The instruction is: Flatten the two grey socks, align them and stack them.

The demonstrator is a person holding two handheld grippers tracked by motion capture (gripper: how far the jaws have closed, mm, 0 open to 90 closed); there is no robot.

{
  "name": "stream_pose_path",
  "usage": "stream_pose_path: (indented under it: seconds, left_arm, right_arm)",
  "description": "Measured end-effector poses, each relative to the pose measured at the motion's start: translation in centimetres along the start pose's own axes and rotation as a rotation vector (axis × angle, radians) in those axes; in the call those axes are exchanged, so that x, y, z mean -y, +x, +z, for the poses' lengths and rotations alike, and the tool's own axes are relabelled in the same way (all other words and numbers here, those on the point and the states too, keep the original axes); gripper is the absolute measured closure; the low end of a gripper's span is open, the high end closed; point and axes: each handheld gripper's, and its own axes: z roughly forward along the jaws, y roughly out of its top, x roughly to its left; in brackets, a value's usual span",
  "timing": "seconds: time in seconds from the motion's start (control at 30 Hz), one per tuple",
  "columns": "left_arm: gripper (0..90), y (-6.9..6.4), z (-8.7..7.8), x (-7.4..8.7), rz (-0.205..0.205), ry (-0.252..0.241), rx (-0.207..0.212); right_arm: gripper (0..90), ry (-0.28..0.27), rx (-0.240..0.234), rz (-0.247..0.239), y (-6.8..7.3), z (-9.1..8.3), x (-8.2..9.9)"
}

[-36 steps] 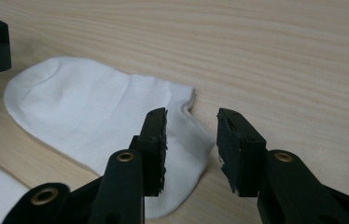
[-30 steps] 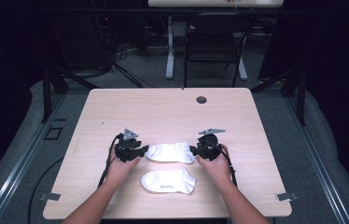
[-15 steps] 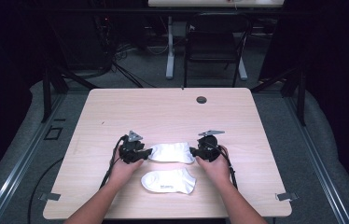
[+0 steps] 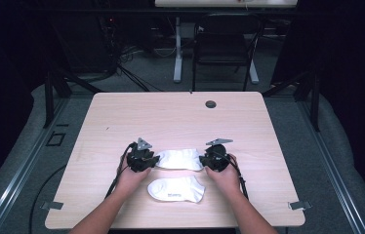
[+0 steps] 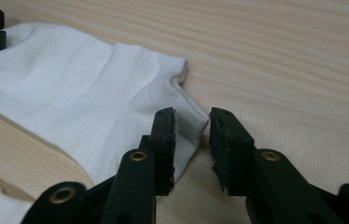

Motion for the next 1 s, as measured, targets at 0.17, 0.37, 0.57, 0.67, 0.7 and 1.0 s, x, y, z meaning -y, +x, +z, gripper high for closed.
stream_pose_path:
  seconds: [0.17,0.37,0.57,0.67,0.7,1.0]
  left_arm:
    - [72.8,-0.2,0.0,0.3,0.011,-0.023,0.009]
    - [82.3,-0.3,0.1,0.4,0.004,-0.037,0.035]
    - [86.9,-0.2,0.0,0.4,-0.01,-0.031,0.047]
    - [87.3,-0.2,-0.2,0.3,-0.015,-0.025,0.046]
    - [87.3,-0.1,-0.2,0.3,-0.02,-0.028,0.05]
    - [87.4,0.2,-1.4,-0.4,-0.034,-0.065,0.055]
  right_arm:
    - [81.7,0.001,0.0,-0.037,0.4,0.0,0.1]
    - [86.1,0.002,0.016,-0.066,0.8,0.0,0.1]
    - [86.6,0.003,0.017,-0.062,0.8,-0.1,0.1]
    - [86.6,-0.006,0.003,-0.052,0.8,-0.3,0.0]
    - [86.6,-0.014,0.0,-0.046,0.8,-0.4,-0.1]
    - [86.7,-0.04,-0.041,-0.047,1.3,-1.5,-0.7]
